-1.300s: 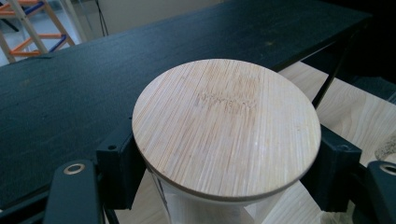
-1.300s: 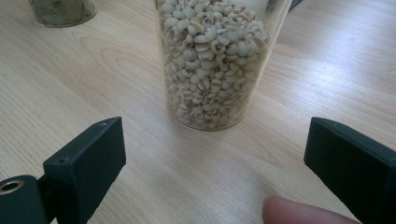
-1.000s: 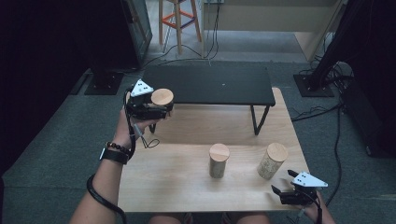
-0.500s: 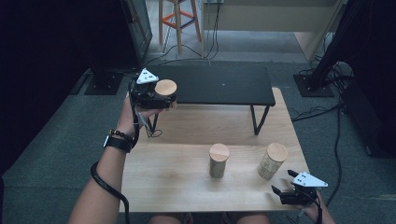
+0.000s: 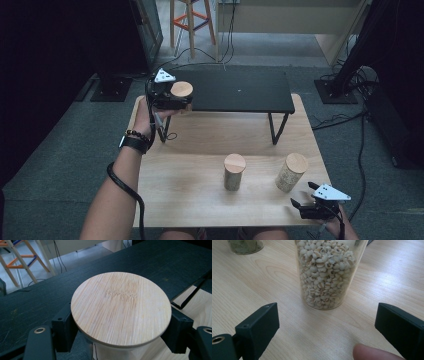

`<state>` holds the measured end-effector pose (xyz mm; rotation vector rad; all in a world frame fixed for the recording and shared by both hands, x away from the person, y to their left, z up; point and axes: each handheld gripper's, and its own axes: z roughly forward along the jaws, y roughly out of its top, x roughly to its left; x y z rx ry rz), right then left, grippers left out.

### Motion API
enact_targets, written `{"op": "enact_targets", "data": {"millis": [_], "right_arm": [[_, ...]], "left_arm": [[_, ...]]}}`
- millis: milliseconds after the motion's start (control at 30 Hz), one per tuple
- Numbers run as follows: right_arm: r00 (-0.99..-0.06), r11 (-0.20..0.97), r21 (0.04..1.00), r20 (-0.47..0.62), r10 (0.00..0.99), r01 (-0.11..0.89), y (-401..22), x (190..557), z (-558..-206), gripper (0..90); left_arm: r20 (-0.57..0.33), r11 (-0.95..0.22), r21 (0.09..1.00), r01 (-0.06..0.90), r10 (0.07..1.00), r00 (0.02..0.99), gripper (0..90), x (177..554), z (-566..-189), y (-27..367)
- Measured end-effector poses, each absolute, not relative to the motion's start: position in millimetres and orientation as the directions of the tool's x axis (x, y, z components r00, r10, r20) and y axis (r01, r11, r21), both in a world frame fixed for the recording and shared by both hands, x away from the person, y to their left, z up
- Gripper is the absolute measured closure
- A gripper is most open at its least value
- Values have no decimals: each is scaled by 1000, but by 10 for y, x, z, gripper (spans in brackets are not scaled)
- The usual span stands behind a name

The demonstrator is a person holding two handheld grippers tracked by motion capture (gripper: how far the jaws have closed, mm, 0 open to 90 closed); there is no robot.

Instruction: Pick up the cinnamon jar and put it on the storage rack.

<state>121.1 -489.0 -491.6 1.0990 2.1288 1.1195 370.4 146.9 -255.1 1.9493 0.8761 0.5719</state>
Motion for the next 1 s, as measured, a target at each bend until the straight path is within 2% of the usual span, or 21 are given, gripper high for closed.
{"op": "enact_targets", "data": {"millis": [233,1000], "right_arm": [[-547,332,840,-51,836,429,-4889,1207,-4916,53],[-539,341,837,-67,840,427,-4850,1195,-4917,53]], "left_arm": [[20,-319,876,361,774,633,259,3812,-2589,1530],[38,-327,848,416,821,569,252,4254,-2489,1438]]}}
